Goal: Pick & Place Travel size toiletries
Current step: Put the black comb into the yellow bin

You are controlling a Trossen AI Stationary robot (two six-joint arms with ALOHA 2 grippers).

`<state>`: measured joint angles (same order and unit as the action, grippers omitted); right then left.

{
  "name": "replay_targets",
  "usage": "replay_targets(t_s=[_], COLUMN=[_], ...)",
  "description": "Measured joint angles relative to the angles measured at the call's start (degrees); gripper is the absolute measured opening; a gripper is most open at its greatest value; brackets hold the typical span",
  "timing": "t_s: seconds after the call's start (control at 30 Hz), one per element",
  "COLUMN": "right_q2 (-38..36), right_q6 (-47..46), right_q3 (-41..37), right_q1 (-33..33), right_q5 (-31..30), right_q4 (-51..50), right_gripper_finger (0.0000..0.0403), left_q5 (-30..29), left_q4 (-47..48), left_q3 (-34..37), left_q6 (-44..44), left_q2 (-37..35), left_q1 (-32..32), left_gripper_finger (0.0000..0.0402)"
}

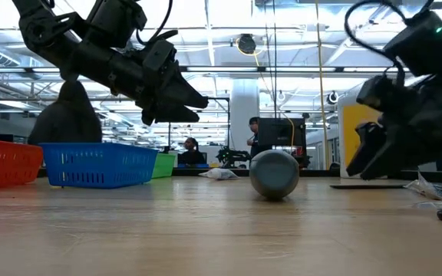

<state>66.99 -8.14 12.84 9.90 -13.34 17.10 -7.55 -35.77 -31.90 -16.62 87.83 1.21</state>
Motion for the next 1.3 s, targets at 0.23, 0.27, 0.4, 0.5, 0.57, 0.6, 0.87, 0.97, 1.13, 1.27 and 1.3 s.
replay_targets(t_s=[0.23,0.27,0.4,0.5,0.57,0.6,0.87,0.97,1.13,1.27,1.3], right_q2=[5.4,6.9,13.0,16.7,18.7,19.6,22.0,22.1,22.1,22.3,22.3], right_q6=[-1.2,-1.1,-0.8,-1.1,-1.7,-1.8,-3.0,-3.2,-3.2,-3.7,-3.7], right_q3=[0.1,0.1,0.2,0.2,0.2,0.2,0.1,0.1,0.1,1.6,2.1], right_q1=[-4.3,-4.5,-4.7,-4.7,-4.7,-4.7,-4.7,-4.6,-4.6,-4.6,-4.7], right_q5=[2.5,3.0,3.0,2.7,2.4,2.2,1.2,0.5,0.5,0.2,0.1], right_q4=[2.6,4.1,11.3,16.2,18.8,20.0,23.4,24.5,27.2,26.8,26.5], right_gripper_finger=[0.0226,0.0218,0.0186,0.0162,0.0146,0.0138,0.0106,0.0112,0.0111,0.0108,0.0108], left_q5=[0.0,0.0,0.0,0.0,0.0,0.0,0.0,0.0,0.0,0.0,0.0], left_q4=[0.0,0.0,0.0,0.0,0.0,0.0,0.1,0.1,0.1,0.2,0.1], left_q3=[0.0,0.0,0.0,0.0,0.0,0.0,0.0,0.0,0.0,0.0,0.0], left_q6=[0.0,0.0,0.1,0.2,0.3,0.4,0.4,0.4,0.9,1.0,1.0], left_q2=[0.0,0.0,0.0,0.0,0.0,0.0,0.0,0.0,0.0,0.0,0.0], left_q1=[0.0,0.0,0.0,0.0,0.0,0.0,0.0,0.0,0.0,0.0,0.0], left_gripper_finger=[0.0266,0.0266,0.0266,0.0266,0.0266,0.0266,0.0266,0.0266,0.0266,0.0266,0.0266])
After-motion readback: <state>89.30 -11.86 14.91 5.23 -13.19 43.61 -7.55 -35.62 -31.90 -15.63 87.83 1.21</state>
